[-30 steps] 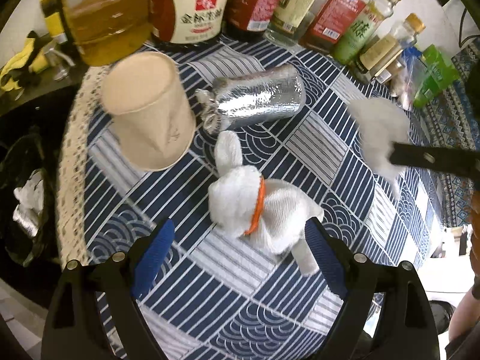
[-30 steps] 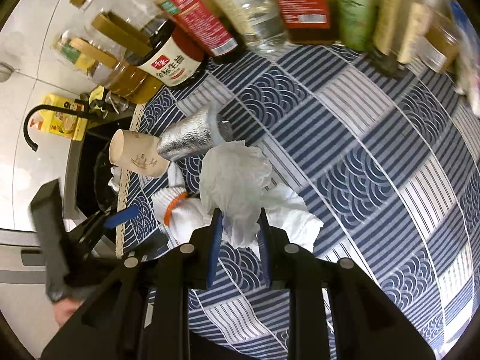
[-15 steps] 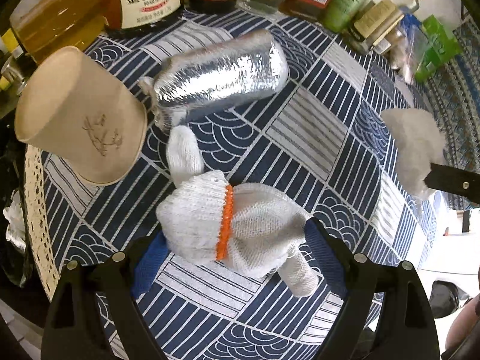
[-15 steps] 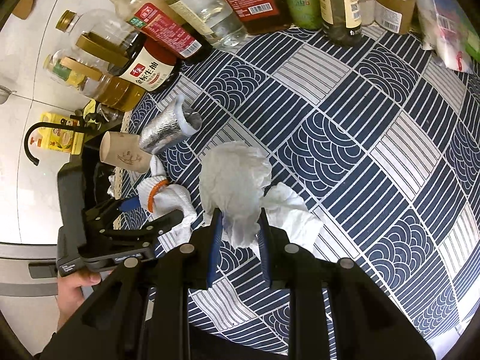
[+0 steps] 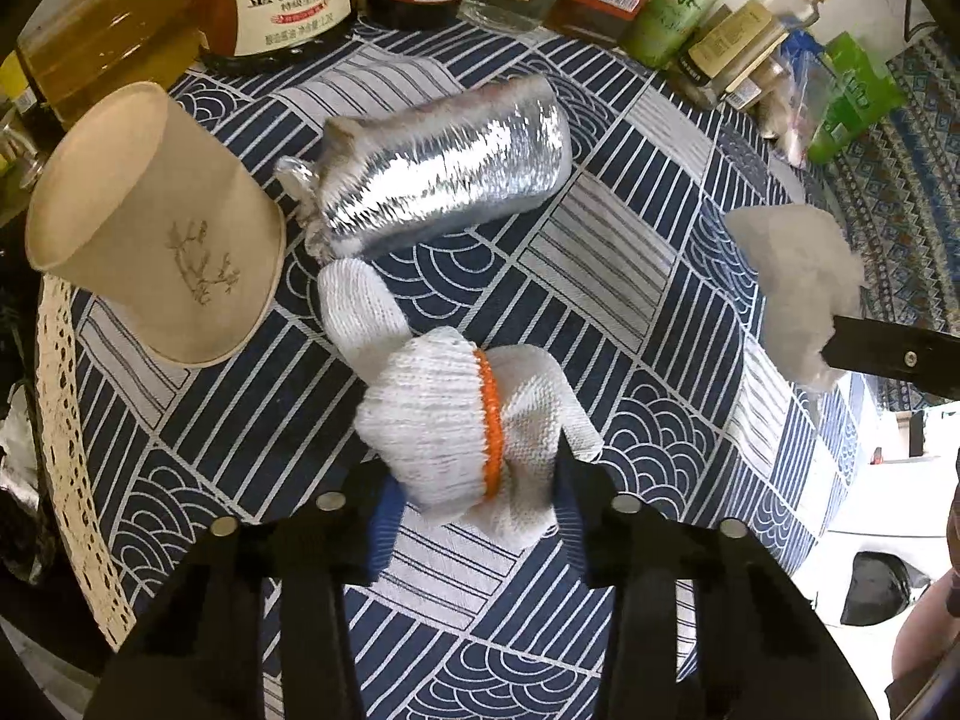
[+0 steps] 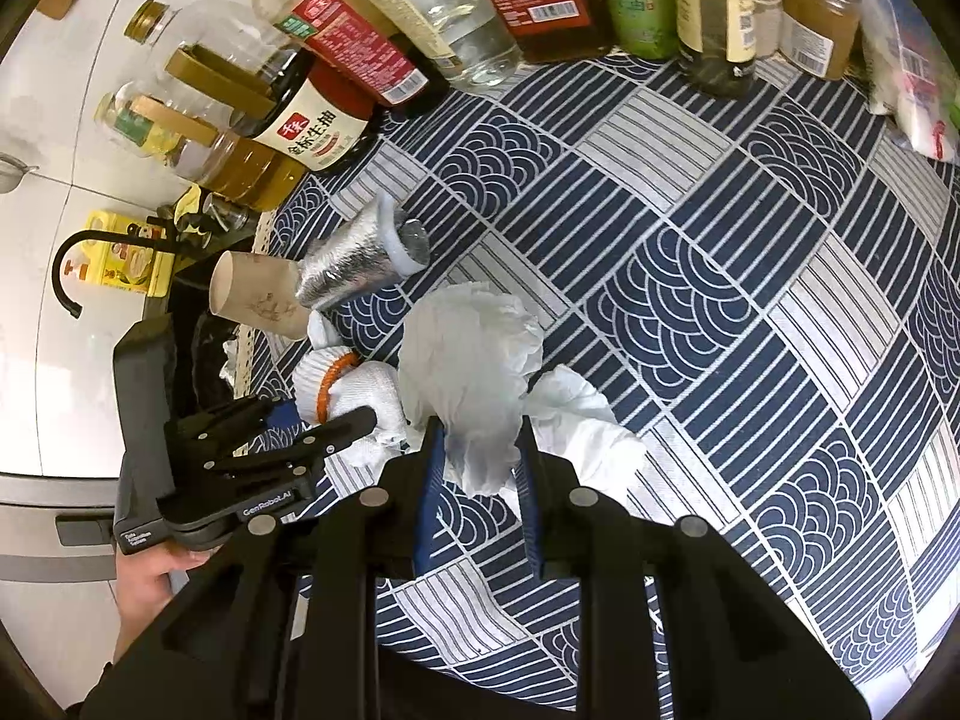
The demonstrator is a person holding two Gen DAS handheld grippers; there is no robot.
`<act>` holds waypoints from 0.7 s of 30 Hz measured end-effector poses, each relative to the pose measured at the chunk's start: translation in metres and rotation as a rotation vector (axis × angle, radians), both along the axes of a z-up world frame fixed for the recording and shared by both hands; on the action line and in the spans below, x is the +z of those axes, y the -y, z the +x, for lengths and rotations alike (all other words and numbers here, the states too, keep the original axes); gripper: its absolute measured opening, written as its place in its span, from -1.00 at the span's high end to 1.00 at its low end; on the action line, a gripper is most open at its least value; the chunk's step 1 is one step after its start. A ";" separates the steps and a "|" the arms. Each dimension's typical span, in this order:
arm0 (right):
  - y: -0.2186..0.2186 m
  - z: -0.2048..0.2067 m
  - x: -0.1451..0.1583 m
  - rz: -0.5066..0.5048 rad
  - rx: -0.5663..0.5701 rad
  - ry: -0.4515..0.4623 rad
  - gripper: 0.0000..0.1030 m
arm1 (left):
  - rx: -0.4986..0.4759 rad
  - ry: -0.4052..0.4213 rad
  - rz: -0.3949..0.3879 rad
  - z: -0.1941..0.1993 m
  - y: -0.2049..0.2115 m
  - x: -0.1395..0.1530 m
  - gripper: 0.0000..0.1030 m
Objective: Collect trash
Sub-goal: 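Carry the glove with the left tool while the right tool carries the tissue over the bin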
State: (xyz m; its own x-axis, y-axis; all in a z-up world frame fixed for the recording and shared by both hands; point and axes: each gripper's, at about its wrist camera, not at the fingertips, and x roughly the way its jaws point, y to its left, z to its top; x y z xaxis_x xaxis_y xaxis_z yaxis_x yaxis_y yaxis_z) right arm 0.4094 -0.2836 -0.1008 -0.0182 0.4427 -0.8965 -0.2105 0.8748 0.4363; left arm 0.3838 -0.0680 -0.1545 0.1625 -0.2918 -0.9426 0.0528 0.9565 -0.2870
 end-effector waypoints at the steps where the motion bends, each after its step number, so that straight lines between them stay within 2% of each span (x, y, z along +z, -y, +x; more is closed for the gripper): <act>1: -0.001 0.000 0.000 0.000 0.003 0.001 0.53 | 0.003 0.001 -0.008 -0.002 -0.001 0.001 0.25; 10: -0.026 -0.001 0.000 -0.007 0.055 0.000 0.53 | 0.029 0.020 -0.027 -0.019 -0.016 0.019 0.26; 21: -0.075 -0.009 -0.006 -0.005 0.131 -0.029 0.52 | 0.060 0.036 -0.025 -0.039 -0.049 0.038 0.26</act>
